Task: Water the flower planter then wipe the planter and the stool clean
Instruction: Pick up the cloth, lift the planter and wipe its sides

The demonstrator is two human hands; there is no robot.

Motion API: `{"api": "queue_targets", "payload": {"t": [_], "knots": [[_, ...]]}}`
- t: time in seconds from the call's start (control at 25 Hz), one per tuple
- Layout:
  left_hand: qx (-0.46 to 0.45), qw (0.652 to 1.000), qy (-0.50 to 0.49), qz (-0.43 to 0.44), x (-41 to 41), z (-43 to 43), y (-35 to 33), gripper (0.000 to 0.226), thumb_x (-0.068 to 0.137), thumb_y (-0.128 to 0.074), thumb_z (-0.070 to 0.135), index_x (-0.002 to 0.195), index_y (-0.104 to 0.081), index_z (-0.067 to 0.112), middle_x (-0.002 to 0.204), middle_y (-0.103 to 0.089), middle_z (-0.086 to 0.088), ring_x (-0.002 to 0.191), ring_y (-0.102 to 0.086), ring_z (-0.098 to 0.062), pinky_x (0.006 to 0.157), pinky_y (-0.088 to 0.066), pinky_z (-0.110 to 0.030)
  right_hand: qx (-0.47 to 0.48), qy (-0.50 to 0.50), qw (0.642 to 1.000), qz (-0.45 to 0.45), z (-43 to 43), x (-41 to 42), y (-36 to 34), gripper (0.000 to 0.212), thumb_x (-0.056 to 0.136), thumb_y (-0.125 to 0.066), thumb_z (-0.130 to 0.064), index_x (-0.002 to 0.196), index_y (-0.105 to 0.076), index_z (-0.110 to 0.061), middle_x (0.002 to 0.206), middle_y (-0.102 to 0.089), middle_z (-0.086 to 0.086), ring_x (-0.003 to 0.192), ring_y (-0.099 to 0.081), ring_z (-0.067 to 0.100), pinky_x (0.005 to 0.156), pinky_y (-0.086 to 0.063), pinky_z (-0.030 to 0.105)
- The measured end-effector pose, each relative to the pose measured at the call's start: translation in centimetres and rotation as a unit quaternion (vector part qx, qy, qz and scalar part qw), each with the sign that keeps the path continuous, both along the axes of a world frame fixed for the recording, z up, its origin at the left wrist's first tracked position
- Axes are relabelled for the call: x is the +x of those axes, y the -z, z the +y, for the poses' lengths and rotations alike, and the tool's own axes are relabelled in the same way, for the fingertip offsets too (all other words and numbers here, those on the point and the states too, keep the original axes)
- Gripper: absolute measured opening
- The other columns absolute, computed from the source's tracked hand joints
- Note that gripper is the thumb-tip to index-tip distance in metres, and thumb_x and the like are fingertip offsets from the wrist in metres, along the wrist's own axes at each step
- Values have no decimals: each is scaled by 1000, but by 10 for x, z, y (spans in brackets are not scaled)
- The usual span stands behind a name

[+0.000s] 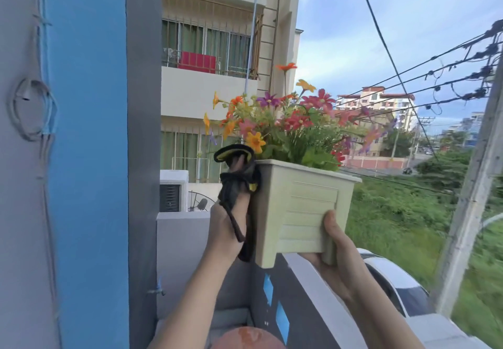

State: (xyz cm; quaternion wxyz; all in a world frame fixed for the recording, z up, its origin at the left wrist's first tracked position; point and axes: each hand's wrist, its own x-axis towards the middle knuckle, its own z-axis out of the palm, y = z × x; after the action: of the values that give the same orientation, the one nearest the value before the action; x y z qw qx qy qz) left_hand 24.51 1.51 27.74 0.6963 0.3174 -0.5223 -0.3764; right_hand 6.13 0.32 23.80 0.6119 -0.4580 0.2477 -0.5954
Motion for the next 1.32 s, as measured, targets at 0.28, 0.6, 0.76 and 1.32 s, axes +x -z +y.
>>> {"api": "queue_targets", "payload": {"t": [0.28, 0.6, 0.76, 1.32], "knots": [[-91, 993, 17, -71, -4, 9, 10, 24, 82, -50, 45, 87, -64, 26, 83, -63, 5, 75, -57, 2, 73, -47, -19, 11, -16, 1000, 8, 0, 4, -6, 98, 37, -90, -59, 120, -64, -13, 115, -73, 7, 104, -70, 21, 81, -60, 42], [100, 993, -54, -3, 14, -5, 9, 63, 73, -28, 82, 101, -56, 34, 101, -58, 13, 95, -54, -8, 95, -40, -34, 9, -46, 997, -56, 10, 3, -7, 74, 20, -96, -51, 85, -81, -19, 102, -77, 5, 91, -74, 19, 58, -62, 36], [95, 995, 1, 8, 23, -1, 10, 24, 83, -56, 51, 92, -62, 29, 94, -67, 14, 96, -61, -7, 89, -44, -30, 26, -75, 990, -114, 13, 0, -12, 71, 14, -99, -34, 79, -81, -11, 89, -78, 9, 76, -76, 24, 43, -58, 36], [1, 971, -241, 11, 19, 15, 21, 53, 79, -69, 34, 47, -31, 16, 44, -32, 1, 37, -28, -9, 37, -24, -18, -66, -17, 980, -185, 16, 19, -26, 116, 59, -85, -33, 151, -15, -42, 149, -36, 4, 116, -60, 38, 100, -45, 56]]}}
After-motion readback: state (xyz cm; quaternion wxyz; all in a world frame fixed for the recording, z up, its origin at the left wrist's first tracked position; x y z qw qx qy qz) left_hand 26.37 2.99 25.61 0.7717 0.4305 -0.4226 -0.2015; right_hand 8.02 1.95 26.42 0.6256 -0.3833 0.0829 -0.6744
